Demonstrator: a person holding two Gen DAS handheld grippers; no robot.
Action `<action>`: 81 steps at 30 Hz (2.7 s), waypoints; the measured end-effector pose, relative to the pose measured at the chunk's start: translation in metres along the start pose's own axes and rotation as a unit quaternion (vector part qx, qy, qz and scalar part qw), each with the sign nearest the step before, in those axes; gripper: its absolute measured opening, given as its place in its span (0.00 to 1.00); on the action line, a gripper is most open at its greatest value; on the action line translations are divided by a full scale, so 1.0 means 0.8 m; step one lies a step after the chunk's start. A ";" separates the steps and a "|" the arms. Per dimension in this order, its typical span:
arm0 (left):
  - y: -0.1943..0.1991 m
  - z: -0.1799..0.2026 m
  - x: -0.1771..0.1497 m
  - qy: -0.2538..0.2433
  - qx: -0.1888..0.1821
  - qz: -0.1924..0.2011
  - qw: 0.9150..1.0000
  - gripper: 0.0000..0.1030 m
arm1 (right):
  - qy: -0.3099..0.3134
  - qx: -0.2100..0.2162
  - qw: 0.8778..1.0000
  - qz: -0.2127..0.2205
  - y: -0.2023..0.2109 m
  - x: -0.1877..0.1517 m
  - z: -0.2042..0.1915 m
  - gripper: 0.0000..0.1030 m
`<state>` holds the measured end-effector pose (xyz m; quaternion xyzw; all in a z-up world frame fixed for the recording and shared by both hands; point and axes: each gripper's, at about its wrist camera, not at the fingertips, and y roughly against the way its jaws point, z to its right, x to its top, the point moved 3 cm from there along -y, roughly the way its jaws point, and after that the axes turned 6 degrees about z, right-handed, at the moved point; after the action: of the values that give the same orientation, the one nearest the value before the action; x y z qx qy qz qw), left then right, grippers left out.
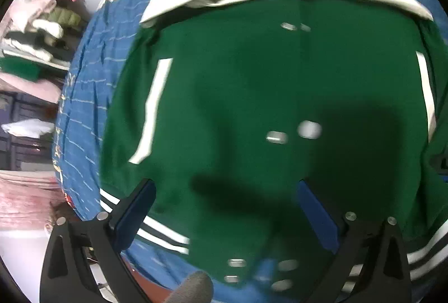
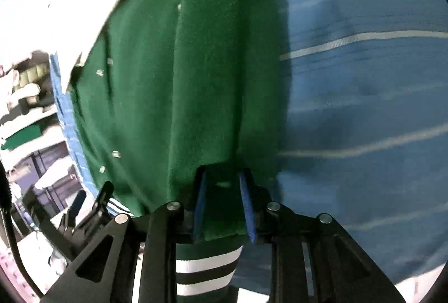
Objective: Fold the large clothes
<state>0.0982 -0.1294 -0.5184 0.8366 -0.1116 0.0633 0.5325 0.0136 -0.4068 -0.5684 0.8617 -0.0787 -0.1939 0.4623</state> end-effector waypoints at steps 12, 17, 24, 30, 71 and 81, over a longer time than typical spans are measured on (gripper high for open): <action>-0.039 0.023 -0.016 0.047 0.071 -0.060 0.995 1.00 | -0.074 0.023 0.997 -0.015 0.058 0.015 0.162 0.00; -0.047 0.018 -0.017 0.077 0.053 -0.074 0.993 1.00 | -0.104 0.177 0.977 -0.053 0.040 0.016 0.165 0.14; -0.046 0.017 -0.017 0.071 0.058 -0.072 0.993 1.00 | -0.109 0.257 0.953 -0.121 -0.040 0.003 0.111 0.50; -0.044 0.020 -0.018 0.056 0.061 -0.062 0.995 1.00 | -0.066 0.189 0.977 -0.074 -0.034 0.005 0.066 0.15; -0.072 0.031 0.136 0.117 0.184 0.033 0.975 1.00 | 0.147 -0.047 0.975 0.160 0.189 0.277 -0.039 0.40; -0.075 0.024 0.138 0.124 0.156 0.020 0.980 1.00 | 0.060 0.076 0.992 0.079 0.082 0.391 -0.099 0.10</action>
<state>0.2199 -0.1352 -0.5543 0.8926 -0.0500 0.1936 0.4041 0.3344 -0.4813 -0.5564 0.8954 -0.1330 -0.0985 0.4133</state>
